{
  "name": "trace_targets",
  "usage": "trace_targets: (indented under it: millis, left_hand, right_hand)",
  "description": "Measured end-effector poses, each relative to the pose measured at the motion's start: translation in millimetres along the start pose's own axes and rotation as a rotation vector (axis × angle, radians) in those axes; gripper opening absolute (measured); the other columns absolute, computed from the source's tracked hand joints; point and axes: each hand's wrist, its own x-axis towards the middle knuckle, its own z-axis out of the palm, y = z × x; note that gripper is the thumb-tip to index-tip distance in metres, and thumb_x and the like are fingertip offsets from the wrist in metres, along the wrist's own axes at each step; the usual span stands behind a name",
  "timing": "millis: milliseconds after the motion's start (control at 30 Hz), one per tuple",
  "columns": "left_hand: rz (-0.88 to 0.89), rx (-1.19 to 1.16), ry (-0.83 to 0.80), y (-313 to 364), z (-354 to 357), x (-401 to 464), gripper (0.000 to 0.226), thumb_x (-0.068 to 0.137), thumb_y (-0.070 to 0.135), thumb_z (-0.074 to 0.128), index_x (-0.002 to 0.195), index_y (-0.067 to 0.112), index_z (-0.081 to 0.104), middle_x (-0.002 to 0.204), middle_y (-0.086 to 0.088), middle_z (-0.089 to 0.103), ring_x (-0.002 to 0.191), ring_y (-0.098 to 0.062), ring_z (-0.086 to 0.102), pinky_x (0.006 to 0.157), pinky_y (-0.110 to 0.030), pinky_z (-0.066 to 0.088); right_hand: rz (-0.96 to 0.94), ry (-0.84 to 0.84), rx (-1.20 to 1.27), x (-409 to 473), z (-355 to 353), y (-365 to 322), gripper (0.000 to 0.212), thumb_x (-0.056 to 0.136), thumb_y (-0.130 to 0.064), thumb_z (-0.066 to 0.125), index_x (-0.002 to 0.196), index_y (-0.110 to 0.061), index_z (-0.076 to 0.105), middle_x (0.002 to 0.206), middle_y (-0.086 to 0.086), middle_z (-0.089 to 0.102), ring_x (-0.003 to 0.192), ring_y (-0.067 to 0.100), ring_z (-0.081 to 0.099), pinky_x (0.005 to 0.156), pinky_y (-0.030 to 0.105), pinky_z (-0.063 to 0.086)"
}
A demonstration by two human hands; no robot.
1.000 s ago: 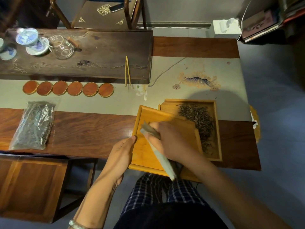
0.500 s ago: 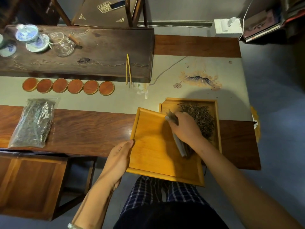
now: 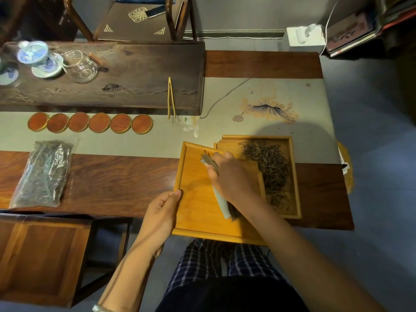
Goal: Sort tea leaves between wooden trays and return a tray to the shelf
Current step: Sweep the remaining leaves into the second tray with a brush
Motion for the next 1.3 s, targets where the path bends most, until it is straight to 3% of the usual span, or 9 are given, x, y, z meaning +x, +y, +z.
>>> trace_targets:
  millis: [233, 333, 433, 533, 600, 700, 833, 967, 1300]
  left_hand:
    - [0.024, -0.009, 0.000, -8.4, -4.9, -0.8, 0.041, 0.098, 0.034, 0.052, 0.088, -0.005, 0.062, 0.082, -0.014, 0.062, 0.078, -0.027, 0.056, 0.076, -0.042, 0.044]
    - [0.015, -0.022, 0.015, -9.1, -6.5, 0.2, 0.031, 0.097, 0.032, 0.053, 0.082, 0.009, 0.067, 0.080, -0.011, 0.063, 0.078, -0.026, 0.057, 0.076, -0.042, 0.045]
    - [0.018, -0.044, 0.003, -6.4, -8.4, 1.6, 0.034, 0.097, 0.031, 0.052, 0.089, 0.001, 0.066, 0.088, -0.021, 0.064, 0.083, -0.035, 0.059, 0.080, -0.046, 0.047]
    - [0.010, -0.074, 0.031, -4.9, -8.5, 4.2, 0.037, 0.098, 0.030, 0.052, 0.104, -0.004, 0.066, 0.107, -0.028, 0.067, 0.102, -0.045, 0.061, 0.094, -0.054, 0.047]
    - [0.012, -0.090, 0.055, -3.4, -7.2, 6.1, 0.034, 0.098, 0.029, 0.052, 0.106, -0.001, 0.068, 0.110, -0.025, 0.068, 0.107, -0.042, 0.061, 0.097, -0.053, 0.046]
    - [0.026, -0.080, 0.078, -1.8, -6.1, 9.7, 0.033, 0.098, 0.027, 0.052, 0.105, -0.002, 0.068, 0.112, -0.027, 0.067, 0.108, -0.043, 0.060, 0.099, -0.055, 0.044]
    - [0.040, -0.054, 0.107, -0.4, -5.1, 11.8, 0.032, 0.098, 0.027, 0.052, 0.103, 0.000, 0.068, 0.098, -0.018, 0.070, 0.094, -0.031, 0.064, 0.082, -0.040, 0.050]
    - [0.093, 0.017, 0.096, 1.1, -5.4, 11.6, 0.032, 0.097, 0.029, 0.052, 0.088, 0.003, 0.067, 0.075, -0.006, 0.062, 0.066, -0.013, 0.057, 0.056, -0.018, 0.045]
    - [0.205, 0.153, 0.038, 4.3, -6.0, 9.9, 0.038, 0.098, 0.031, 0.051, 0.084, -0.002, 0.063, 0.051, 0.014, 0.050, 0.045, 0.003, 0.044, 0.047, -0.015, 0.038]
  right_hand:
    - [0.178, 0.048, -0.064, 0.1, -8.3, 41.6, 0.019, 0.097, -0.028, 0.046, 0.103, -0.014, 0.057, 0.101, 0.003, 0.050, 0.073, 0.013, 0.054, 0.064, 0.031, 0.052]
    - [0.250, 0.009, -0.107, -4.9, -16.2, 70.3, 0.021, 0.098, -0.031, 0.046, 0.094, -0.014, 0.057, 0.096, 0.004, 0.051, 0.066, 0.011, 0.052, 0.056, 0.024, 0.045]
    - [0.250, 0.010, 0.002, -12.1, -32.9, 90.7, 0.030, 0.098, -0.038, 0.047, 0.075, -0.019, 0.053, 0.078, 0.001, 0.052, 0.056, 0.009, 0.048, 0.046, 0.018, 0.030]
    - [0.180, 0.021, 0.175, -23.8, -56.6, 94.6, 0.028, 0.095, -0.039, 0.052, 0.077, -0.019, 0.061, 0.069, 0.001, 0.058, 0.056, 0.013, 0.053, 0.047, 0.024, 0.037]
    - [0.140, -0.066, 0.279, -35.3, -70.5, 91.2, 0.016, 0.091, -0.037, 0.057, 0.086, -0.026, 0.067, 0.077, 0.000, 0.064, 0.067, 0.016, 0.059, 0.056, 0.034, 0.047]
    - [0.044, -0.292, 0.357, -58.3, -83.0, 84.1, 0.010, 0.084, -0.038, 0.061, 0.079, -0.032, 0.067, 0.076, -0.009, 0.059, 0.066, 0.006, 0.057, 0.058, 0.028, 0.045]
    - [-0.042, -0.502, 0.247, -88.2, -84.7, 81.6, 0.022, 0.082, -0.047, 0.059, 0.092, -0.031, 0.069, 0.082, -0.011, 0.057, 0.073, 0.004, 0.055, 0.064, 0.024, 0.044]
    - [-0.081, -0.497, 0.045, -102.8, -78.1, 84.3, 0.026, 0.088, -0.046, 0.055, 0.106, -0.032, 0.068, 0.089, -0.011, 0.057, 0.079, 0.001, 0.054, 0.069, 0.032, 0.049]
    - [0.052, -0.313, -0.036, -60.3, -60.3, 93.4, 0.025, 0.094, -0.040, 0.050, 0.087, -0.018, 0.058, 0.086, -0.001, 0.051, 0.070, 0.013, 0.054, 0.057, 0.024, 0.042]
